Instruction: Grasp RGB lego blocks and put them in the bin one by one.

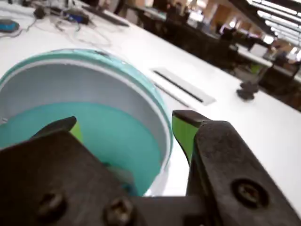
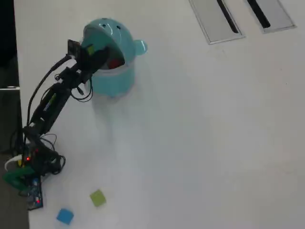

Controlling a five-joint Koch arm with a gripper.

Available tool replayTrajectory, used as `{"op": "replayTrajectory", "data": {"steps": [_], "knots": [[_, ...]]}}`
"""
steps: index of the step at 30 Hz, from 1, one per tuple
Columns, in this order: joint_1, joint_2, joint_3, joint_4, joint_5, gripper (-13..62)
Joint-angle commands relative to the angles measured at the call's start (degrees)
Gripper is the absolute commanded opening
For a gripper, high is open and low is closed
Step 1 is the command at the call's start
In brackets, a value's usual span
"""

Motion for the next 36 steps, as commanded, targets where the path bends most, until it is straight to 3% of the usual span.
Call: {"op": "replayTrajectory", "data": {"steps": [1,23,36], "knots": [[0.88,5.10,-5.27,0.88,0.00,34.6],[0.44,12.83,3.34,11.51,-1.23,34.8],[5.36,28.30,24.96,11.34,-2.20,34.0]]}}
